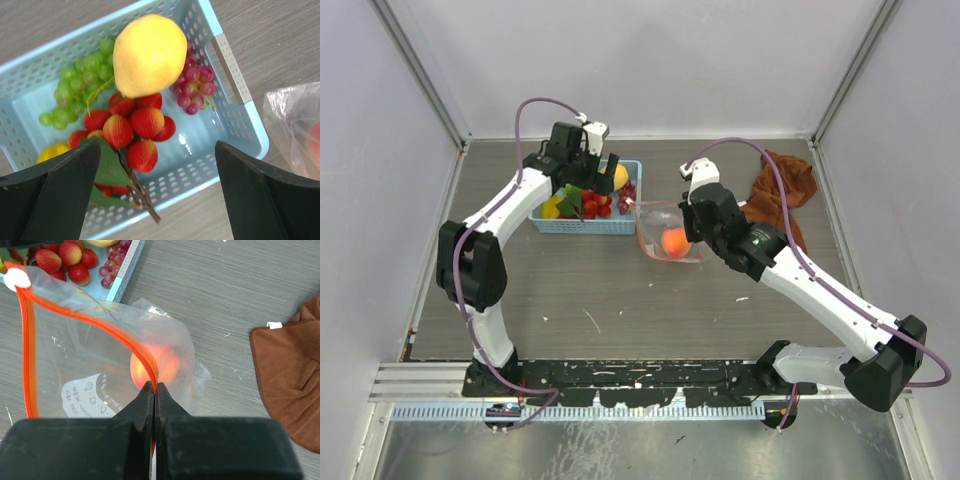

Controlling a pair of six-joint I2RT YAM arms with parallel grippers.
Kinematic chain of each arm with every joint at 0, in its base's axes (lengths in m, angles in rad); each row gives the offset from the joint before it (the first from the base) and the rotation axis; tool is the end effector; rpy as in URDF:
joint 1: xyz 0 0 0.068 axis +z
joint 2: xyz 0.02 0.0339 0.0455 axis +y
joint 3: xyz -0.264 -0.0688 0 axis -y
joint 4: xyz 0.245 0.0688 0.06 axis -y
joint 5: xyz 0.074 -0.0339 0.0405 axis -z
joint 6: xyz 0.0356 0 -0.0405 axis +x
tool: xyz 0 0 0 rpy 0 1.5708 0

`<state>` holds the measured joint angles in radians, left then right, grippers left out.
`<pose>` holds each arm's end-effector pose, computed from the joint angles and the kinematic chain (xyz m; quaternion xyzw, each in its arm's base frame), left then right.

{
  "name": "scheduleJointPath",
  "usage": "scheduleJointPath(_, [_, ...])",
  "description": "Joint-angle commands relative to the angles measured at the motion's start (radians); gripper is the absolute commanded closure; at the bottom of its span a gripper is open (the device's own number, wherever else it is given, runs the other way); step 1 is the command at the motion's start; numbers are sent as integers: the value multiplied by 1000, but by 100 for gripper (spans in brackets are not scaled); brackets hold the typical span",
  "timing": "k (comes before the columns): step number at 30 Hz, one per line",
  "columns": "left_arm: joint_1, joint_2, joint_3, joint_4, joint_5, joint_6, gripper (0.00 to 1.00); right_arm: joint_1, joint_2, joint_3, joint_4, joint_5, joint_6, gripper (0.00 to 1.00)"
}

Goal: Place the food in the zip-top bag and seal the zipper
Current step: Pick up the fake fruit from the bin.

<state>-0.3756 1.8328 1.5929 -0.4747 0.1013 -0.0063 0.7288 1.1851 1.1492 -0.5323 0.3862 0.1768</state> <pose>0.3924 -0.1586 0.2969 0.1875 0.8893 -0.1239 0.3983 0.2013 0.1617 0.3517 -0.1458 0.8532 0.0550 0.4977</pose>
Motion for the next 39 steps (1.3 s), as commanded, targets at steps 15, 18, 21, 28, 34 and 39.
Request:
scheduleJointPath(15, [32, 375, 369, -12, 241, 409, 2, -4, -39, -61, 40, -98, -26, 100])
scheduleJointPath(18, [32, 426, 427, -45, 266, 426, 1, -5, -35, -59, 40, -96, -31, 100])
scheduleJointPath(21, [32, 459, 459, -68, 291, 430, 2, -4, -32, -60, 45, -97, -31, 100])
scheduleJointPath(28, [32, 465, 449, -51, 317, 423, 12, -4, -27, -69, 46, -98, -27, 100])
scheduleJointPath(34, [31, 415, 411, -37, 318, 400, 40, -4, -45, -72, 47, -103, -17, 100])
scheduleJointPath(39, [32, 331, 316, 28, 306, 367, 51, -4, -64, -71, 51, -107, -10, 100])
